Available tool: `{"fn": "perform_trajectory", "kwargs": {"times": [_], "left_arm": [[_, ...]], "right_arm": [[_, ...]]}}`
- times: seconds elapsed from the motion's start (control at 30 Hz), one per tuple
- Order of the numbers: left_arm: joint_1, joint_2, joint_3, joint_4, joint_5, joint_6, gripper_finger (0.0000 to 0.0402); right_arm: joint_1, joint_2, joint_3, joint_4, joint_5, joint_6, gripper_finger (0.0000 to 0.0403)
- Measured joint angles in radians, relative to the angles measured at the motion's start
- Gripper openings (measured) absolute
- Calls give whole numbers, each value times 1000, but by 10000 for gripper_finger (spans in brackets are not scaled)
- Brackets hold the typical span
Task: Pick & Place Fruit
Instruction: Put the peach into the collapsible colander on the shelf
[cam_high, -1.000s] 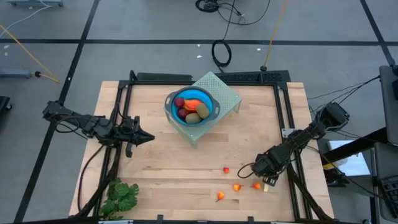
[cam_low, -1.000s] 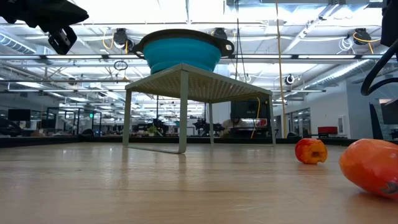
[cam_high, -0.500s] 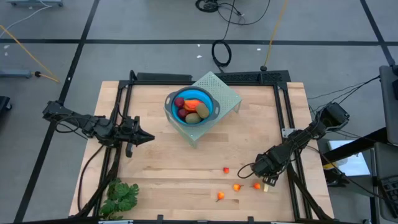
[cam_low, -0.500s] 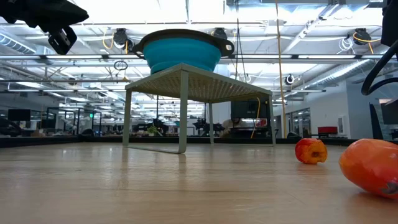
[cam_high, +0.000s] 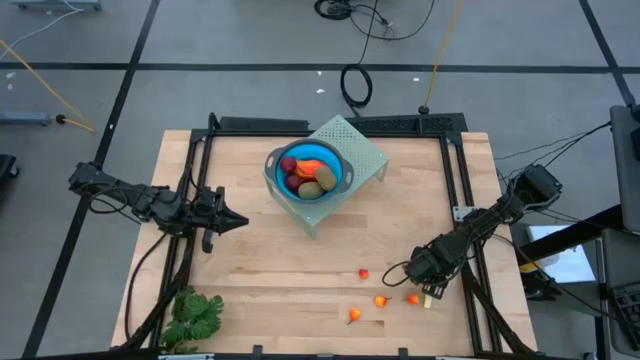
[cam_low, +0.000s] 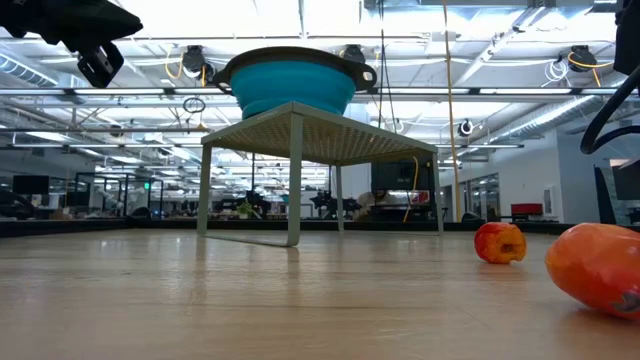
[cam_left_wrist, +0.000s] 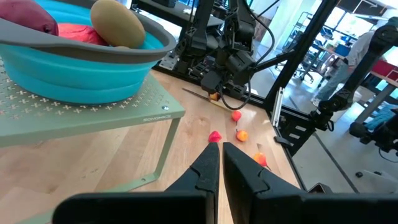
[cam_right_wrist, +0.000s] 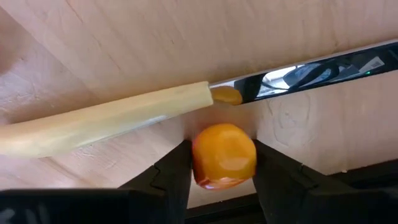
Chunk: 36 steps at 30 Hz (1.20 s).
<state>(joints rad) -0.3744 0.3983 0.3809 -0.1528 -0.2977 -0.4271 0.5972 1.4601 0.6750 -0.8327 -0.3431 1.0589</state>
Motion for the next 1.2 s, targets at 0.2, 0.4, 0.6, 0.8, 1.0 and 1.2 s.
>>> {"fn": "perform_trajectory", "kwargs": {"times": [0.2, 0.4, 0.6, 0.8, 1.0, 1.2], "left_arm": [[0, 0, 0, 0, 0, 0, 19], [0, 0, 0, 0, 0, 2, 19], [0, 0, 0, 0, 9, 14, 19], [0, 0, 0, -1, 9, 13, 19], [0, 0, 0, -1, 9, 13, 19], [0, 0, 0, -1, 9, 13, 19]], "right_arm": [[0, 0, 0, 0, -1, 6, 124], [1, -34, -3, -16, 13, 30, 114], [0, -88, -3, -58, 24, 80, 113], [0, -172, -3, -129, -3, 107, 112], [0, -274, -2, -170, -63, 149, 112], [0, -371, -1, -100, -76, 221, 112]]}}
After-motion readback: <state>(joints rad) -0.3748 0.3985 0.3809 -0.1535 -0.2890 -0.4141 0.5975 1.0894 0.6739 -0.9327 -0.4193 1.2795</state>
